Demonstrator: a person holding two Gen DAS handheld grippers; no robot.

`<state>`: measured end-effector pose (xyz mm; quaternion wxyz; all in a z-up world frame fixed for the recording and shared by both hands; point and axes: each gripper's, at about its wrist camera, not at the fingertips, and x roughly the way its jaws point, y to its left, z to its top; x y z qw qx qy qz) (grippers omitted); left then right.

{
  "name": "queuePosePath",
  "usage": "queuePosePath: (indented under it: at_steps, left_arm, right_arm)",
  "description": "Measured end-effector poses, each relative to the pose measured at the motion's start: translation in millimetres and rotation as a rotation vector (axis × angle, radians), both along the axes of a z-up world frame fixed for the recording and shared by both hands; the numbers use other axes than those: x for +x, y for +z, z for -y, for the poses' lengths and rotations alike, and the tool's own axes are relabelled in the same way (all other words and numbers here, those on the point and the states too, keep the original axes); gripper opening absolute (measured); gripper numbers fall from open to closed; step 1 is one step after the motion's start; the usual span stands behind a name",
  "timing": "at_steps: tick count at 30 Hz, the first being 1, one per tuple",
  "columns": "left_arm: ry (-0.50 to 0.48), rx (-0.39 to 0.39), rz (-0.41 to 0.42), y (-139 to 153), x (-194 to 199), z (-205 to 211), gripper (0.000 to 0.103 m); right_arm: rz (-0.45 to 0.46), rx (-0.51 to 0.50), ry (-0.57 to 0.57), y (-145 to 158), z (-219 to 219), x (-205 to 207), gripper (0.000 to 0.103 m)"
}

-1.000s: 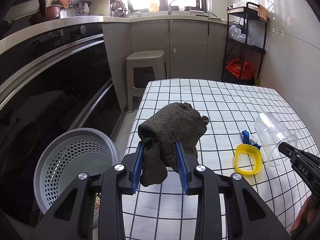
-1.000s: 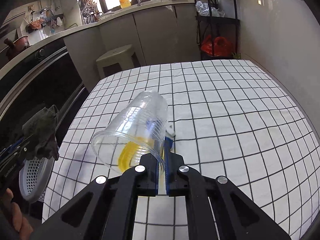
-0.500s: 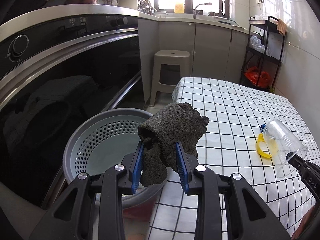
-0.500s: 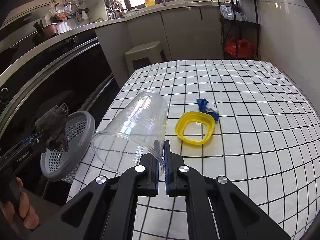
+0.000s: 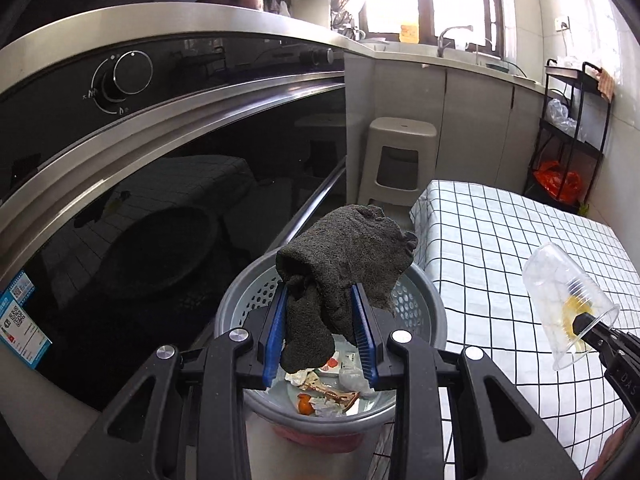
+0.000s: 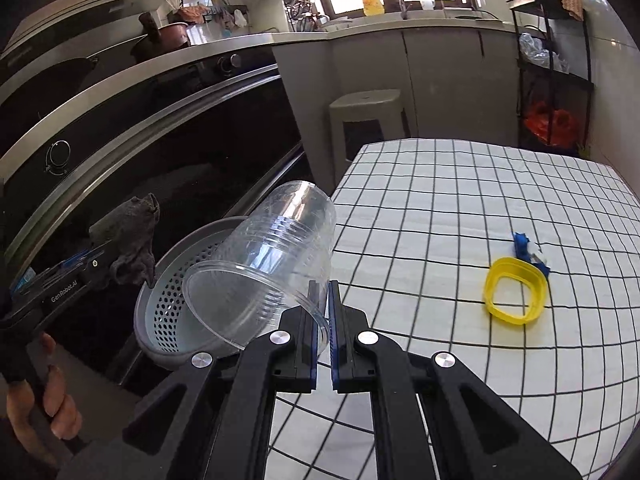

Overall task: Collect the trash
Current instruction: 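Carry the cloth and plastic cup to the grey basket and open both tools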

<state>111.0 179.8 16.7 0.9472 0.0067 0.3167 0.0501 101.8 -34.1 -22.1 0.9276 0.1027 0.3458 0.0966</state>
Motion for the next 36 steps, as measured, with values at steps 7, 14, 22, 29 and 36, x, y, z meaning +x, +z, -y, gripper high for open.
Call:
queuePosePath:
  at_steps: [7,14,22,29,36]
  left_arm:
    - [0.035,-0.019,-0.026,-15,10,-19,0.031]
    - [0.105,-0.021,-0.065,-31,21,-45,0.031]
    - [0.155,-0.018,-0.116,-44,36,-66,0.031]
    - [0.147,-0.078,-0.160,-54,46,-74,0.031]
    - [0.122,-0.078,-0.170,-57,48,-65,0.033]
  right_arm:
    - [-0.019,-0.015,0.060,-7,-30,35,0.005]
    - [-0.047,-0.006,0.103,-21,-53,64,0.005]
    - [-0.068,-0.030,0.167,-30,-85,92,0.005]
    - [-0.100,-0.044,0.206,-42,-104,105,0.005]
    - [-0.121,-0.060,0.231,-49,-115,107,0.005]
